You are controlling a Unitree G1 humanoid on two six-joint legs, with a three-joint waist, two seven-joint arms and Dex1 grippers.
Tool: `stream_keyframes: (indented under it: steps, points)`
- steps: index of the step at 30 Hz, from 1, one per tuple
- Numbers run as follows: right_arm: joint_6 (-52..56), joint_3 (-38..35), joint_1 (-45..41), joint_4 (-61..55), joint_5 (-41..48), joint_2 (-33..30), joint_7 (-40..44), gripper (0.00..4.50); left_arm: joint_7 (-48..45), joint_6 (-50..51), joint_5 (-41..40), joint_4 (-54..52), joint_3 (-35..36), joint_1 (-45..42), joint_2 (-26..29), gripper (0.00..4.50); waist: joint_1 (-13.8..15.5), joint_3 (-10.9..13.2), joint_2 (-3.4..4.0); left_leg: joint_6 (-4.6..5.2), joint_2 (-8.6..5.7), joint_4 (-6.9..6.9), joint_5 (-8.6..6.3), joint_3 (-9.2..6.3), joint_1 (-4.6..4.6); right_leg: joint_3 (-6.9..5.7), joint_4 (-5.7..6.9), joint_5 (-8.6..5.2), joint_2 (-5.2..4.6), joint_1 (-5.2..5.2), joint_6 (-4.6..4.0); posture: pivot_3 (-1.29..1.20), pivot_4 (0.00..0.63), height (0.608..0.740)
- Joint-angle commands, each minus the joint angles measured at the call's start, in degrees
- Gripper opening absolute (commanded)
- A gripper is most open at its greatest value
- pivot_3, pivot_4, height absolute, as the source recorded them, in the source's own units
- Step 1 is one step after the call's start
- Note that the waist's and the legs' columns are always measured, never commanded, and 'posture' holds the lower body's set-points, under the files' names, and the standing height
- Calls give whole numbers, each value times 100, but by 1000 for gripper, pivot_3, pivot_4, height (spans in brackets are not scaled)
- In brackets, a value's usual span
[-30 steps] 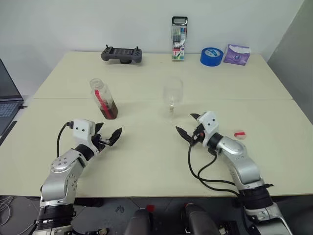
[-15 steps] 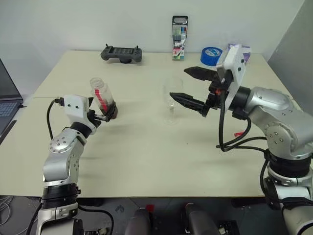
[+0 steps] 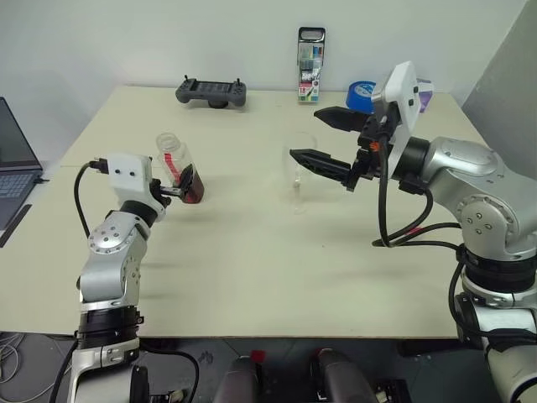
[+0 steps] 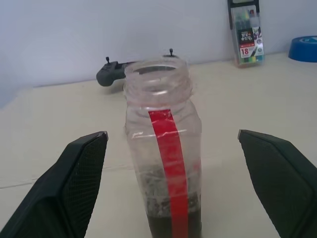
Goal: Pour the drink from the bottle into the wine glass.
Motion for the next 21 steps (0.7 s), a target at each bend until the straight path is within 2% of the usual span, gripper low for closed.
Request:
stream_keyframes:
  steps: [1,9,13,17,21]
  points:
    - [-111,6,-100,-108,-5,-45,-16,4457,29,-473,252,613,-132,-434,-27,4500,6,0,0,0,0,1,0,-1,0,-4,0,0,0,1,0,0,150,740]
    - [-70,40,-111,-116,27,-30,-100,4457,36,-1295,550,2035,-232,-1208,-91,4500,0,0,-1,0,0,2,0,3,-4,-7,-1,0,0,-5,0,0,150,740]
    - [-47,46,-50,-182,24,-82,-137,4457,-28,-1655,625,2417,-248,-1417,-89,4500,0,0,-1,0,-1,2,0,4,-5,-6,-1,0,-1,-5,0,0,150,740]
    - [-29,49,-27,-206,23,-98,-184,4500,-47,-1789,630,2549,-259,-1471,-86,3610,-1,0,-1,0,0,1,0,4,-5,-5,-1,0,-1,-6,0,0,150,740]
    - [-25,35,-2,-235,40,-77,-247,4500,-34,-1785,675,2660,-287,-1403,-81,2399,-1,0,-1,0,0,1,0,3,-6,-5,0,0,-1,-6,0,0,150,740]
